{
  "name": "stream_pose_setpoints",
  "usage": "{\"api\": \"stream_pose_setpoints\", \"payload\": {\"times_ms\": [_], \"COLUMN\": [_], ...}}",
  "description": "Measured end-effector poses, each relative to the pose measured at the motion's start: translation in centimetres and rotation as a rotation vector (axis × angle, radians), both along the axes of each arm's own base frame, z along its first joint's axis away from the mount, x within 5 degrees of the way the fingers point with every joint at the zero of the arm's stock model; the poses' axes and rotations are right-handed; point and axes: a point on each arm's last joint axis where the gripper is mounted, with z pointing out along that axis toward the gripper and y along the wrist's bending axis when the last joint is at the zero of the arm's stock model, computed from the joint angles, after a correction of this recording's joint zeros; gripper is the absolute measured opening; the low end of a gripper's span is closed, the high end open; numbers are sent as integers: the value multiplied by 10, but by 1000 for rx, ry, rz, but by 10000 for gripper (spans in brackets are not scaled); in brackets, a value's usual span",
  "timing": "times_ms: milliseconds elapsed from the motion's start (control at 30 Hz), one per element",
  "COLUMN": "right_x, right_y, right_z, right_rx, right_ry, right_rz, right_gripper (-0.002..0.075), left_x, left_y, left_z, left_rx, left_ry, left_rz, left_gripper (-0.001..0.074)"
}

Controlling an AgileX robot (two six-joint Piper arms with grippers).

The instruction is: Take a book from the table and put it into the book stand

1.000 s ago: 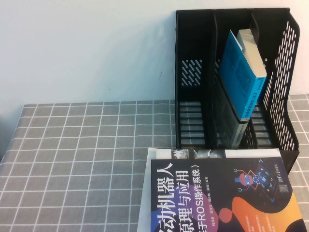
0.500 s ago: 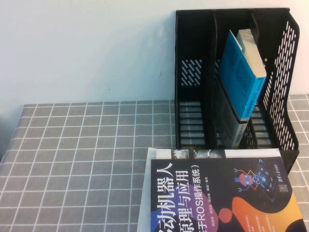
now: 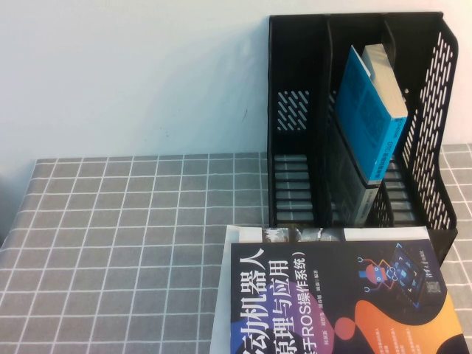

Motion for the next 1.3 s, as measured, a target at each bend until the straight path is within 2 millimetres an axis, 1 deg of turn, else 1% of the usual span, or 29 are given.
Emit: {"api": "stream_pose_setpoints", "payload": {"times_ms": [1300], "right_x": [-1], "right_y": [1], "right_z": [0], "right_rx": [16], "right_ry": [24], "right_rz": [0], "right_gripper": [-3], "left_x": [0], "left_y": [0], "left_z": [0], "left_rx": [0], "left_ry": [0], "left_rz": [0], "left_gripper": [1]}}
